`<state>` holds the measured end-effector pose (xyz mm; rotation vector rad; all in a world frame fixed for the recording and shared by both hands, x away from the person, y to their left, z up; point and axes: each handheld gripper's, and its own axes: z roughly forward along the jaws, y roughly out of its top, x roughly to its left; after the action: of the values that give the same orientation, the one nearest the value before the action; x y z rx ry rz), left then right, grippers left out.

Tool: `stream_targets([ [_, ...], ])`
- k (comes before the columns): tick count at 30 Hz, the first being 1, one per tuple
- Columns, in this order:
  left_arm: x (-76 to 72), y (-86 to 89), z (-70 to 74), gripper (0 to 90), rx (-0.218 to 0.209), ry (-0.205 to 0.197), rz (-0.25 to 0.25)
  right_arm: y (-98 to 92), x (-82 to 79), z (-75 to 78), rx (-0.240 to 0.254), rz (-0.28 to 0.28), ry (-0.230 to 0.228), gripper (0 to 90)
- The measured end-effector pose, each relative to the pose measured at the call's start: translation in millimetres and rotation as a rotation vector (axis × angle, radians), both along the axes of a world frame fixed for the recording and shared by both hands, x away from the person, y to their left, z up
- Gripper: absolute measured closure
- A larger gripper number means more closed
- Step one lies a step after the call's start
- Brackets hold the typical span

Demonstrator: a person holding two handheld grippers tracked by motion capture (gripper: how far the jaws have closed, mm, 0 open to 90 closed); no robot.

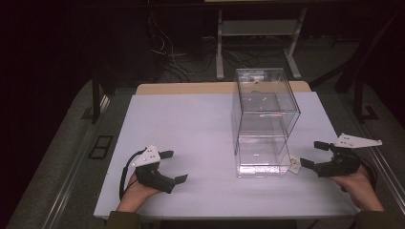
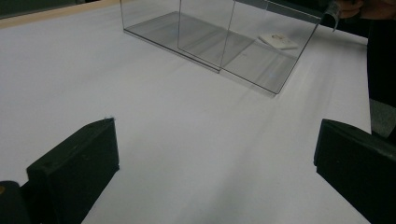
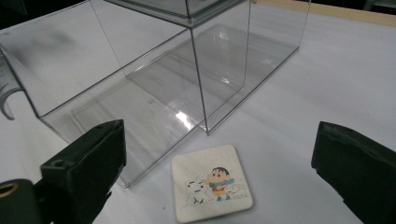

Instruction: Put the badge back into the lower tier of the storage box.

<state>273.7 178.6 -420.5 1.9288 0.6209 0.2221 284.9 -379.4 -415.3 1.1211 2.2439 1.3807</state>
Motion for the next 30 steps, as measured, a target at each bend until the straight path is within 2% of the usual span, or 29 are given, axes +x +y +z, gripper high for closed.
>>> stream_targets([
  [10,0.0,-0.7,-0.4,0.0,-0.002,0.002,-0.002,3.5,14.0,0.3,-0.006,0.014,0.009,3.1],
  [17,0.0,-1.6,-0.9,0.0,0.004,0.003,-0.005,8.8,24.7,2.6,0.008,0.025,0.010,3.1],
  [30,-0.3,-1.0,-0.2,0.0,0.007,-0.001,-0.005,15.1,26.4,-3.0,-0.049,0.043,0.037,3.2],
])
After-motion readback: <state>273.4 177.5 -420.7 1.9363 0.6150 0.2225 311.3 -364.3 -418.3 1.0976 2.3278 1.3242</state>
